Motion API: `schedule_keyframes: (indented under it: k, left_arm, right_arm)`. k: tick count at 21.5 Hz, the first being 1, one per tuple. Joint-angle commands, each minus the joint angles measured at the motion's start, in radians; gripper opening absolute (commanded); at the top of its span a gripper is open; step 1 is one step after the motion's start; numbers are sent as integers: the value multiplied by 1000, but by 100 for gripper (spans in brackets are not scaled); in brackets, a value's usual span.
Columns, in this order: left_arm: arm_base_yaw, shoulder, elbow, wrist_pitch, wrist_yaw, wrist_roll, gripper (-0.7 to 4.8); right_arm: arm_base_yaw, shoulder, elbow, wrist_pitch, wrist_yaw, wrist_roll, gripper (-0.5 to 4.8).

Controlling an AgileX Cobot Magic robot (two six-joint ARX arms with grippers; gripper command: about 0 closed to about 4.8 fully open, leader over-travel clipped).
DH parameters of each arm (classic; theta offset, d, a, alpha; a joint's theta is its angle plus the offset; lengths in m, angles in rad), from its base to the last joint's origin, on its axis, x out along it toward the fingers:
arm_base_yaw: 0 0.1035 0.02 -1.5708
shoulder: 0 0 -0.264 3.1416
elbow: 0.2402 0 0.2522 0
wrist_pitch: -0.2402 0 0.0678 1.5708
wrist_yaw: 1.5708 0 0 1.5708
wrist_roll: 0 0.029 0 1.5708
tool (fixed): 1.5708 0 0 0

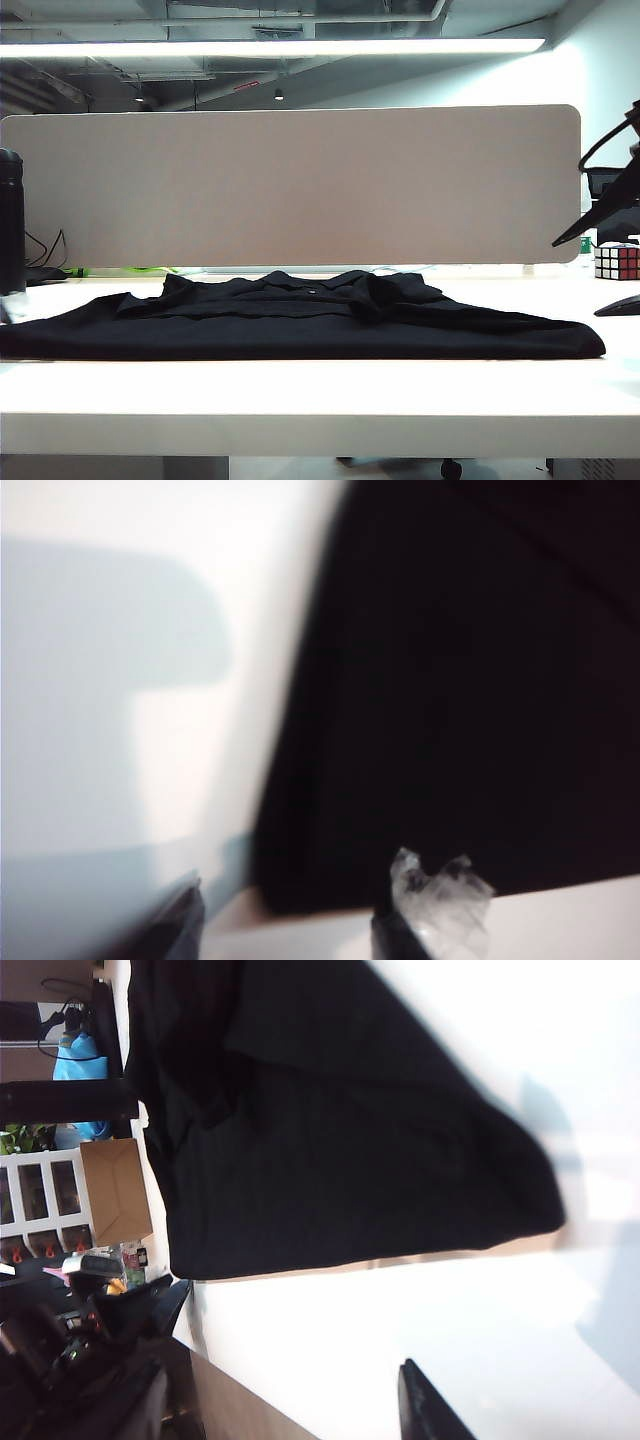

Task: Fold the bottom side of the T-shirt horizontally towards the center, about one-third of the way, then fold the sleeve back towards the center, creating a straight line along the edge of the T-shirt, and finally fold the bottom of the T-shirt up towards the top, creating a neat rectangle.

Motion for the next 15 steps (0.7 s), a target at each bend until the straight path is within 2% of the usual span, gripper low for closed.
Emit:
schedule_keyframes:
  k: [1,8,15]
  left_arm:
    - [-2,67,-5,23,19,-27,215]
    - [-3,105,-6,47,36,-2,215]
    - [-4,105,-6,57,37,-2,215]
  right_arm:
    - [-1,-3,2,-3,53,4,315]
    - [0,12,2,-78,216,-60,304]
    - [9,82,3,-41,261,-61,304]
